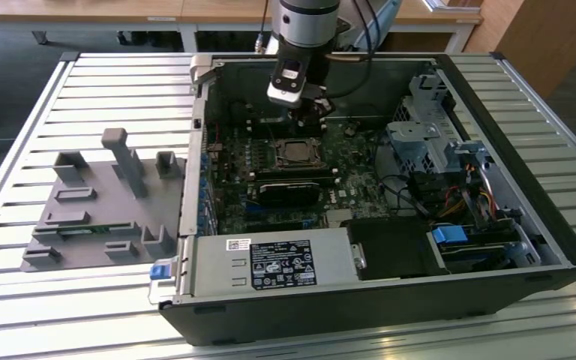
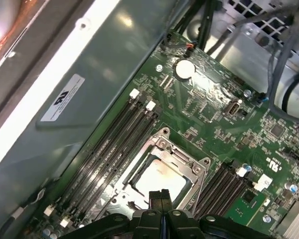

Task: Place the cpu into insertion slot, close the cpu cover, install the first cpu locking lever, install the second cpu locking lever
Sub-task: 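Install the first cpu locking lever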

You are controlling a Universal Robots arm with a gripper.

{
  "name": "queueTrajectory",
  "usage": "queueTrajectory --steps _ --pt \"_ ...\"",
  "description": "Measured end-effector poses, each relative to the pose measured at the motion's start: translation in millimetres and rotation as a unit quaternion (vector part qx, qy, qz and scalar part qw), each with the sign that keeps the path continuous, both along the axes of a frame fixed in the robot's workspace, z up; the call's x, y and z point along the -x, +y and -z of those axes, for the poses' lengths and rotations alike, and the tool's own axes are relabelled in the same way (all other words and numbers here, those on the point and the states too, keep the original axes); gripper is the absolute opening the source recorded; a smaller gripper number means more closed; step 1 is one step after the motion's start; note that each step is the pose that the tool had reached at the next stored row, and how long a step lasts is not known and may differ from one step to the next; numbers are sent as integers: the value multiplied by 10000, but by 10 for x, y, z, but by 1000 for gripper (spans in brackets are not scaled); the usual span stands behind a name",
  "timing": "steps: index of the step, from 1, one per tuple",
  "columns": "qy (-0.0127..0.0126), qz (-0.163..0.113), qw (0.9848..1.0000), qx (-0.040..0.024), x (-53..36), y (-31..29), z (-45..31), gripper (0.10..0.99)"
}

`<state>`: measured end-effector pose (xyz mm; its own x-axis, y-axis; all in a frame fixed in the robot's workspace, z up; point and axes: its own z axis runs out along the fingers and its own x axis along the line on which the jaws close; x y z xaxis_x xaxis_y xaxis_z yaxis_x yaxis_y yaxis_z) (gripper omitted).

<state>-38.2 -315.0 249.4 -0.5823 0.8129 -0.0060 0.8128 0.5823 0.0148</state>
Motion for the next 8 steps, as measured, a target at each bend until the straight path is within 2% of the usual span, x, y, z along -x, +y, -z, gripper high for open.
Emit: queueTrajectory --steps 8 --pt "0 -445 9990 2 0 0 0 106"
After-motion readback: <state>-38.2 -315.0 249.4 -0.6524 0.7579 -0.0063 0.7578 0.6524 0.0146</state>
